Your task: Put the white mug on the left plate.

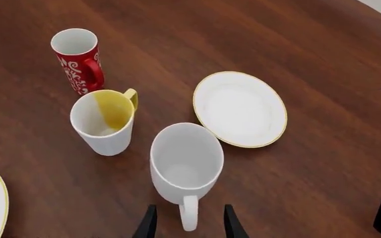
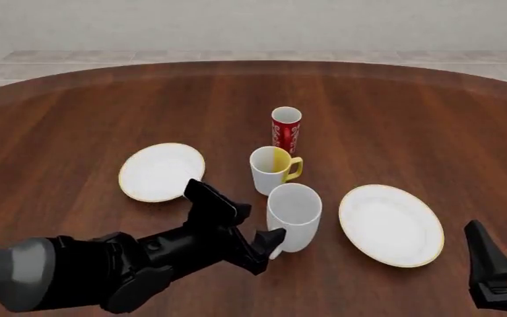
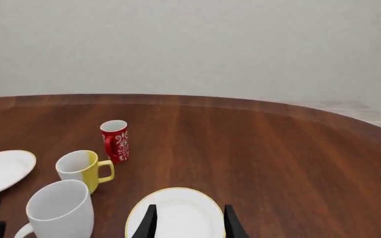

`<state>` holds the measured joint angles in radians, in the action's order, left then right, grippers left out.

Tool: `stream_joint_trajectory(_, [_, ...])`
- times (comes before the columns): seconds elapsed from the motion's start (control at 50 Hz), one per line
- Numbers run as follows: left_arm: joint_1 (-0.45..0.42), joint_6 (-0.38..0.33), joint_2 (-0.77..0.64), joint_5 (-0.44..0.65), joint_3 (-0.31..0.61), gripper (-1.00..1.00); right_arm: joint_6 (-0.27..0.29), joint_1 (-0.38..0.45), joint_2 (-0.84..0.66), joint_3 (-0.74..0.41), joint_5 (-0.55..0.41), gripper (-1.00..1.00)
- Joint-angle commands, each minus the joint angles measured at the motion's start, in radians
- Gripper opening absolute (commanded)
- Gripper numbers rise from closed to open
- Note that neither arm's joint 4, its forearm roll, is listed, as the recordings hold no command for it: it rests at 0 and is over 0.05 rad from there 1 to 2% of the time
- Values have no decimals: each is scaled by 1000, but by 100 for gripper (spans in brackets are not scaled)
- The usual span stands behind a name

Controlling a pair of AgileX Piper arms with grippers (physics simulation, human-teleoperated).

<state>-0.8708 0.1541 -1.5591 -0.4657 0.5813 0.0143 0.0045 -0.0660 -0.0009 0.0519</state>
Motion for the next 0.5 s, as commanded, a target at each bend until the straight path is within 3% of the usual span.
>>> stream_joint_trajectory(0.02, [1, 8, -37, -25, 0, 100, 1, 1, -6, 0, 5, 100])
stream_joint_trajectory(0.5, [7, 23, -107, -74, -2, 100, 1, -1, 5, 0, -5, 100])
